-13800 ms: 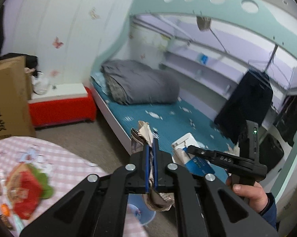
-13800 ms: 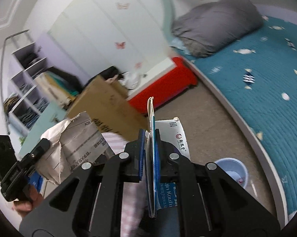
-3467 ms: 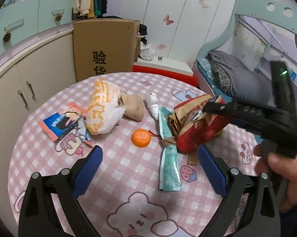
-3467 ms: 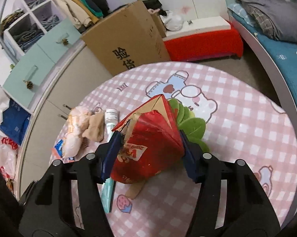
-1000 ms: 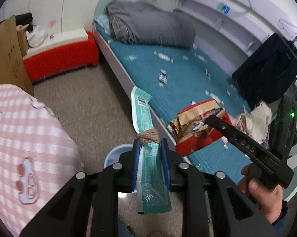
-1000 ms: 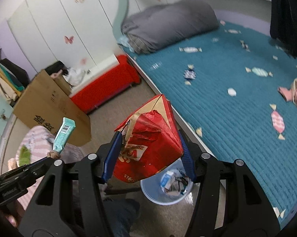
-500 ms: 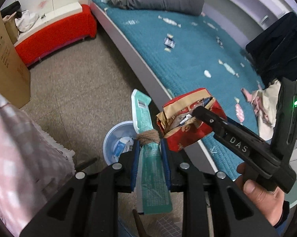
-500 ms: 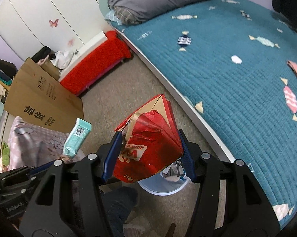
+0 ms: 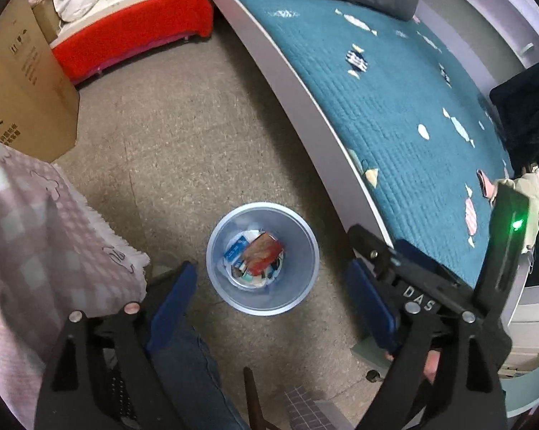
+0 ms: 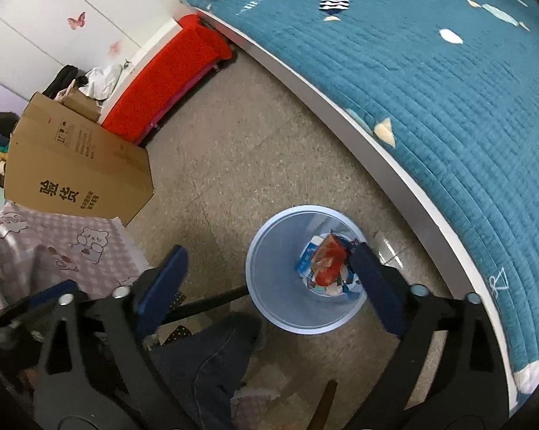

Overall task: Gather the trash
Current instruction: 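Move both tools back over the table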

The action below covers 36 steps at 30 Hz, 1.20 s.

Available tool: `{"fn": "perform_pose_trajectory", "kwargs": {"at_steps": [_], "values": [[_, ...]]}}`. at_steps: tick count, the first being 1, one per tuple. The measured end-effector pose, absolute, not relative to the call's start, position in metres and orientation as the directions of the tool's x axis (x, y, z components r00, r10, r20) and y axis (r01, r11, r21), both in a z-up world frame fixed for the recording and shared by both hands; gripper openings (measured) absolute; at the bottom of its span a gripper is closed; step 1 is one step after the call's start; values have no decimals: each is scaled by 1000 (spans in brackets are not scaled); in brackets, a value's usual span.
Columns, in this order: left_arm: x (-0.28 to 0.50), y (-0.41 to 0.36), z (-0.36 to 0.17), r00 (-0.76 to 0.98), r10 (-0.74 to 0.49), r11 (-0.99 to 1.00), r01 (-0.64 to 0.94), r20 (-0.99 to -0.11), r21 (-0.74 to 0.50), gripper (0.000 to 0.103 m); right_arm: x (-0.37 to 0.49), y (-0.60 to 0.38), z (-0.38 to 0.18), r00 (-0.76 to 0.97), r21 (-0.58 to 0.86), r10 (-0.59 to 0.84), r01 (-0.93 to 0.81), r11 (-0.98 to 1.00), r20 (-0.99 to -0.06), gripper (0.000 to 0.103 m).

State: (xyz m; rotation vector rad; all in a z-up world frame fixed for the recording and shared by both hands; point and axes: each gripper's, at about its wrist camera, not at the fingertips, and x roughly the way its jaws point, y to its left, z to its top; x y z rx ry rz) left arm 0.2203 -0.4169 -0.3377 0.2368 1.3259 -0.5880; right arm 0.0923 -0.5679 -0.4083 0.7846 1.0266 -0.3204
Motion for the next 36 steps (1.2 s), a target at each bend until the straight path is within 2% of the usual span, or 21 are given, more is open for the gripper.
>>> {"fn": "perform_pose_trajectory", "kwargs": {"at_steps": [10,20,32,36], "values": [[189,-408,-280,218,-384,769,613,-897,-180,88,68,-566,-355,544,393,0,606,692,-839,97],[160,-356,-204,374,-477,756,636,-796,-154,91,55,-533,-260,643,382,-84,548,744,-761,97],[149,-248,-144,498,-524,800,566,-691,-198,91,69,-441,-162,758,354,-66,376,856,-649,97],[143,-203,-127,579,-506,831,526,-640,-182,93,80,-405,-140,779,334,-34,308,891,-626,97]]}}
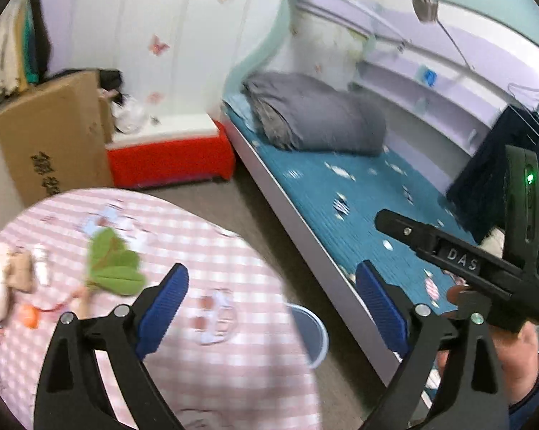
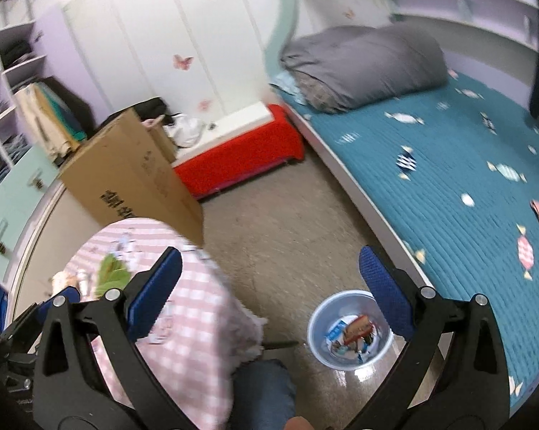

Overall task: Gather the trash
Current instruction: 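Move both tools back over the table, then grasp the orange bottle cap with the left tool while the right tool grasps the green plush plant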

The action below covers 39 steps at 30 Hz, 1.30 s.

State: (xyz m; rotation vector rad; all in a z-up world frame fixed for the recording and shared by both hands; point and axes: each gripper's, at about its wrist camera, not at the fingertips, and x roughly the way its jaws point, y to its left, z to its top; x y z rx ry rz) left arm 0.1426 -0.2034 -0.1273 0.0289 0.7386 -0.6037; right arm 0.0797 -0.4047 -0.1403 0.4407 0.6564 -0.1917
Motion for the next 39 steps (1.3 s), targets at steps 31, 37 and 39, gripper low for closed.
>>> {"fn": "perform_pose_trajectory", "kwargs": {"at_steps": [31,37,39], "values": [[215,27,-234,606,-210,977,145,-767,-153,85,191,-205,-189,633,211,181,-28,977,-753,97],[224,26,-232,617,-199,980,133,-762,-147,67,218,-187,-201,612,198,194,-62,978,-767,97],[226,24,-232,617,-186,982,131,-764,-134,57,227,-178,-206,610,184,193,-78,980,-768,97]]}}
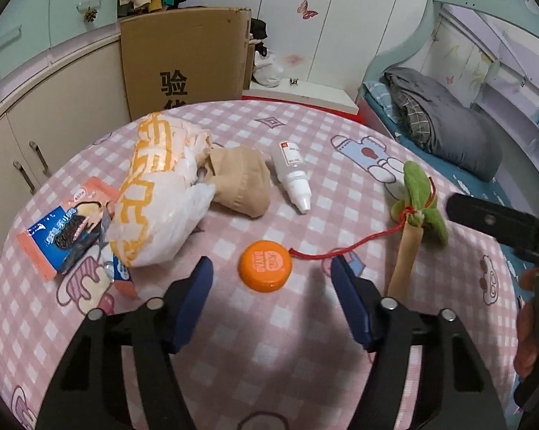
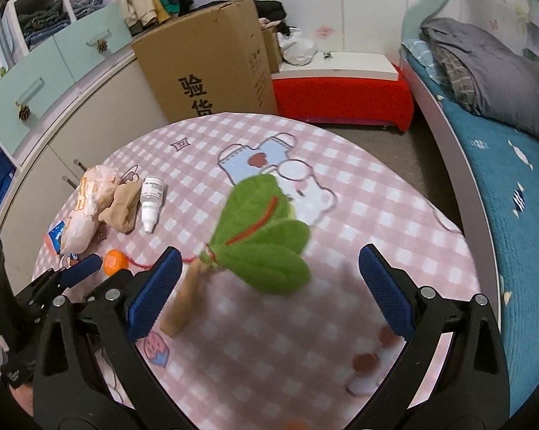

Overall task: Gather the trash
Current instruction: 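Grasp the orange bottle cap with the left tool while the right tool grasps the green plush plant, then carry the cap and plush plant to the wastebasket and open both tools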

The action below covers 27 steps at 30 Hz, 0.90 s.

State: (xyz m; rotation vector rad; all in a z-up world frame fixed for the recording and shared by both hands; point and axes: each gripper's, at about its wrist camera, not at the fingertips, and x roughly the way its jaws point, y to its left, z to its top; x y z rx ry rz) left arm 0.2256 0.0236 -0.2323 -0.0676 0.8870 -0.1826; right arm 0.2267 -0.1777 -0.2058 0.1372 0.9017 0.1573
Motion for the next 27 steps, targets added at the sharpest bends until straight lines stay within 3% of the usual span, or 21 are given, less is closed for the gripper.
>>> {"fn": "perform_pose_trajectory", "kwargs": {"at_steps": [1,3,4,6,7,8,19,27], "values": [[226,23,-232,617,-187,982,134,-764,-133,53,230,-174,-208,608,178,191,-82,981,-770,97],[226,24,-233,617,-193,981,132,-763,-141,31,237,-165,-217,594,159,186,-98,982,-782,91],[227,25,-234,617,-197,980,128,-762,-150,29,240,-160,-224,576,152,187,-110,982,-796,74],[226,29,-234,617,-217,976,127,-757,-176,29,237,-156,-230,566,130,173,-117,985,-806,52],[227,30,-235,617,-225,974,128,-755,-186,29,233,-157,-229,576,124,172,-121,985,-799,33],[227,31,-235,616,-231,973,129,-753,-193,29,229,-160,-229,576,145,187,-118,982,-796,27],[208,20,-231,624,-261,965,159,-737,-208,29,185,-231,-201,645,279,250,-59,958,-722,23],[188,-11,-196,648,-323,946,241,-690,-217,29,157,-275,-171,714,344,263,-33,938,-649,23]]}}
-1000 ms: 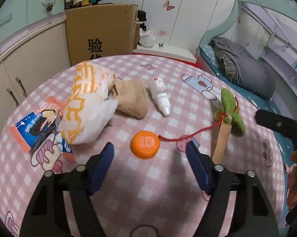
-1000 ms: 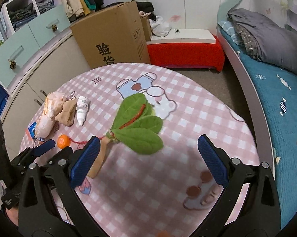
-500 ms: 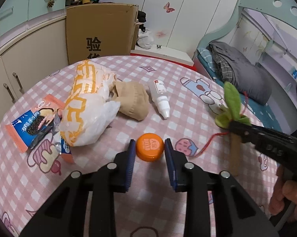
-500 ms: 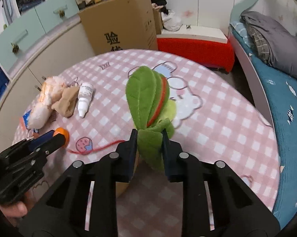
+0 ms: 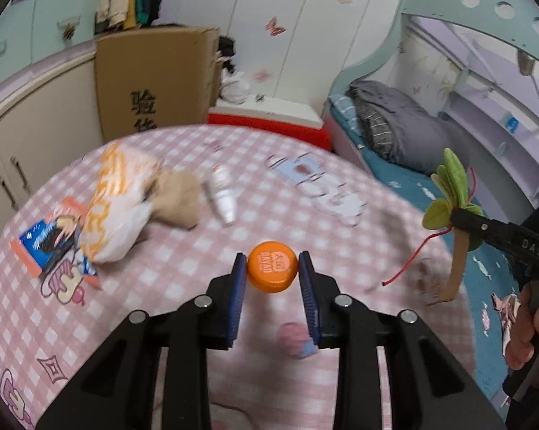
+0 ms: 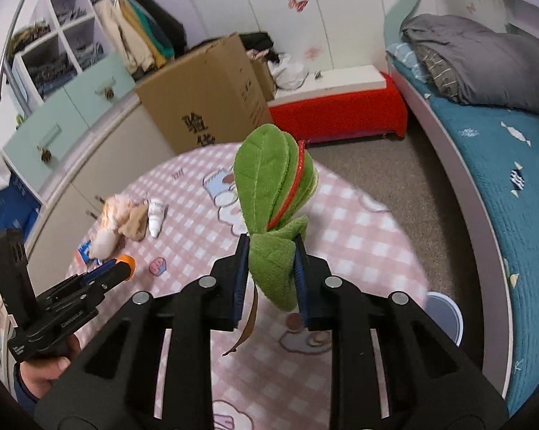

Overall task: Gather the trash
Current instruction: 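Carry the cap and plush plant to the wastebasket and open both tools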

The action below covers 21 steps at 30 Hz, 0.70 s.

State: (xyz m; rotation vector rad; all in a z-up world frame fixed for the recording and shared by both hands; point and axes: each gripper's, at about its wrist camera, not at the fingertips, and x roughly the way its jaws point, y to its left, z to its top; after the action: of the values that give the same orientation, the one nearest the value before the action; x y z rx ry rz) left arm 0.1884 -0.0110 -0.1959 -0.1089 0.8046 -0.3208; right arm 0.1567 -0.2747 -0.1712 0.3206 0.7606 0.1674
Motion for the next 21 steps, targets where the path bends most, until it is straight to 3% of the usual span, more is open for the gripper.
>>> {"fn": "perform_pose_trajectory", "kwargs": {"at_steps": [11,21], "values": [[173,-86,-141,660,-435,895,392,-612,-213,29,112,-340,-131,814,378,221,-2,926,-537,23],[157,-189,-121,586,-559,804,555,-587,-211,29,63,-430,-136,851,407,91,151,901,-517,23]]}}
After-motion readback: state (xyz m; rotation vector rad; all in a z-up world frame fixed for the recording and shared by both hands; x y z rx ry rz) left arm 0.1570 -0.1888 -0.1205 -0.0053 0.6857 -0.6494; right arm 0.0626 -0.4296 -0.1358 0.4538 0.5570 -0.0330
